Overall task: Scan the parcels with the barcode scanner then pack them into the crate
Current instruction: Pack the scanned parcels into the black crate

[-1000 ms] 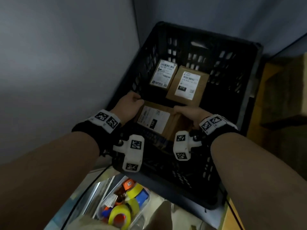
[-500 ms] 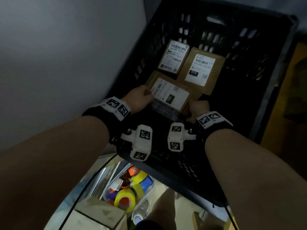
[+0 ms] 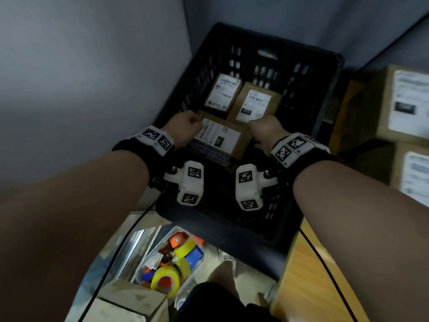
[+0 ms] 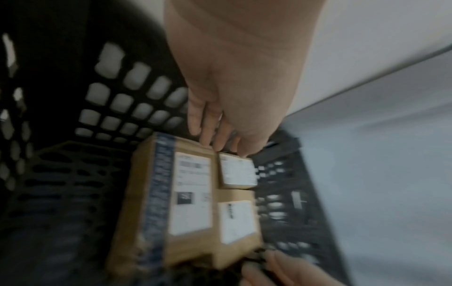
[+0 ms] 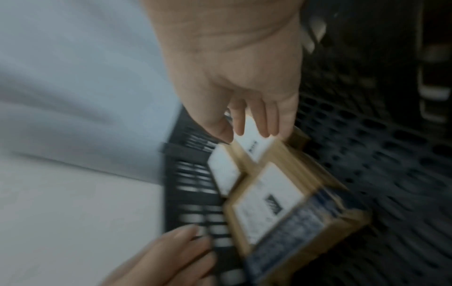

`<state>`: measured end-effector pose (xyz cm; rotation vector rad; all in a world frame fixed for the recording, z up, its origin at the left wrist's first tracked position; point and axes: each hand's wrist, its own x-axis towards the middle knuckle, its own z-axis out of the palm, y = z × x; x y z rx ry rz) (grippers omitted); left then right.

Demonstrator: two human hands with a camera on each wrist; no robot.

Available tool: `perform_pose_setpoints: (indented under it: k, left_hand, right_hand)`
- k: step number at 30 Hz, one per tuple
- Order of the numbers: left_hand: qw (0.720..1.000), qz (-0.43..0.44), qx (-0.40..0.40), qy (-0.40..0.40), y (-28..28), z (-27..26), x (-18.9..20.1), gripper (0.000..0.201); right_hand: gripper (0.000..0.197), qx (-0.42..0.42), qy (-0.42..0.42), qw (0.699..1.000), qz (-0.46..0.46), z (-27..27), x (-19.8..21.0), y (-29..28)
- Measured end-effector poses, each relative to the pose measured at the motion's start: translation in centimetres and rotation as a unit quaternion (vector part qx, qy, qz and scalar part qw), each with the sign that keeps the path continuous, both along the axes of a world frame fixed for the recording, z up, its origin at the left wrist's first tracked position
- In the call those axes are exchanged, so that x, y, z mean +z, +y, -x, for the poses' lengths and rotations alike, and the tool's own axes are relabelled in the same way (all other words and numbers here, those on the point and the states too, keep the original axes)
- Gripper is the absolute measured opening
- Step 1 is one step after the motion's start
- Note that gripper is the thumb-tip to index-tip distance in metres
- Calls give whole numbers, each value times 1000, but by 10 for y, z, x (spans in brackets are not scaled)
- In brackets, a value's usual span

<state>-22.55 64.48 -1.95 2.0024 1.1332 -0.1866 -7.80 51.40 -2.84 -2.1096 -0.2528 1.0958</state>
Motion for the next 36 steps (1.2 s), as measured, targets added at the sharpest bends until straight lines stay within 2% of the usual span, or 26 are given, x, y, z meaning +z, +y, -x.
perform_pose_setpoints:
  k: [4, 8, 12, 18, 20, 22, 23, 26, 28, 30, 32, 34, 36]
  left_hand:
    - [998, -11, -10, -62, -25, -16, 47, 27]
    - [990, 21, -12, -141, -68, -40, 96, 7]
    - [978, 15, -39, -205, -123, -67, 143, 13]
    - [966, 25, -73, -246, -232, -100, 188, 12]
    - [965, 30, -87, -246, -266, -107, 192, 10]
    - [966, 28, -83, -242, -294, -113, 190, 11]
    - [967, 25, -81, -240, -304, -113, 187, 13]
    - [971, 37, -87, -218, -332, -108, 172, 10]
    - [979, 58, -51, -190, -347, -102, 164, 17]
    - [985, 78, -30, -149, -359, -96, 157, 29]
    - [986, 108, -22, -121, -366, -91, 151, 39]
    - [982, 147, -3, -116, -372, -86, 148, 50]
    - [977, 182, -8, -111, -376, -82, 149, 56]
  right_hand:
    - [24, 12, 0, 998, -68, -2, 65, -20]
    - [10, -9, -65, 991, -116, -14, 128, -66]
    - [27, -20, -126, 981, -144, -34, 178, -124]
    - [22, -48, -216, 962, -158, -75, 234, -235]
    - [18, -41, -240, 960, -139, -93, 241, -274]
    - [4, -42, -250, 961, -111, -107, 242, -314]
    - [8, -39, -251, 963, -93, -111, 240, -331]
    - [52, -47, -206, 977, -33, -119, 224, -378]
    - [72, -55, -131, 990, 9, -117, 209, -403]
    - [66, -59, -14, 998, 14, -111, 197, -421]
    - [52, -77, 60, 995, -23, -102, 187, -431]
    - [48, -108, 85, 988, -73, -96, 174, -433]
    - [51, -127, 73, 984, -102, -92, 165, -430]
